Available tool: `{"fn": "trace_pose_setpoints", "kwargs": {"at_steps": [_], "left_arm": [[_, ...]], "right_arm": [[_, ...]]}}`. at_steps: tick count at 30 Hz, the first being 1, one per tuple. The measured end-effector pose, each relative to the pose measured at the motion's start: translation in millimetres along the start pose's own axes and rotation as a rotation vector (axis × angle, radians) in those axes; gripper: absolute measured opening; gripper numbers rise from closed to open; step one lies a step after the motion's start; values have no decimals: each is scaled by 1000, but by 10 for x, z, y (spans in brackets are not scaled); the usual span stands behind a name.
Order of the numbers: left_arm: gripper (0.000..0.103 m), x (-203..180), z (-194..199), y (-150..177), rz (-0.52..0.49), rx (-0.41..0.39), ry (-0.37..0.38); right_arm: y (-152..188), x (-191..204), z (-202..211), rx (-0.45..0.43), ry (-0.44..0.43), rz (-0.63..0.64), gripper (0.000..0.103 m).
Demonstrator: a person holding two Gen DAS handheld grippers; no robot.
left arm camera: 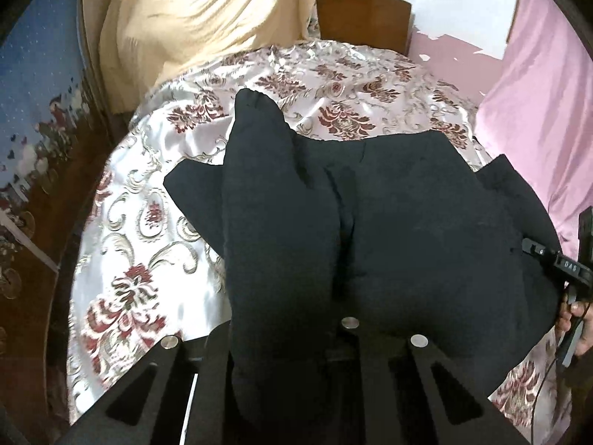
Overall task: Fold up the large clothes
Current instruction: 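Lift the held edge with both grippers and fold it over again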
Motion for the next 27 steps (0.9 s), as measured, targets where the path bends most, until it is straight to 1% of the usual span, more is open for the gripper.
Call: {"fn": "trace_pose_setpoints", "kwargs": {"at_steps": [4,9,13,15,17,19,23,25,27], "left_arm": [[16,-3,227,230,3,-2,1],[16,23,330,520,11,12,7],[16,40,247,788,21,42,18],[16,28,163,897,17,62,21],[16,27,70,1025,5,66,8],[17,30,34,1094,-7,55,1],[21,93,16,1114,23,62,18],[26,100,-1,1111,30,77,5],[30,108,-35,1112,40,99,-12]], "right_arm": [[191,100,265,-11,-3,21,22],[479,198,492,-5,8,38,22],[718,191,545,8,23,30,22],[851,160,508,21,49,25,22],[975,116,444,33,81,14,22],[1056,33,401,25,95,-10,24],[1123,-47,347,16,121,-68,35],[1140,-47,327,15,139,-71,38],[1156,-55,315,17,153,-74,46]]}}
Point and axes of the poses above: each gripper's, at about its wrist camera, not at the fingertips, and z roughly against the way its jaws point, x to its left, y to its underside, the point moved 1 cm from there along -z, roughly the way its jaws point, and after that the axes turned 4 degrees about x, right-handed, at the moved point
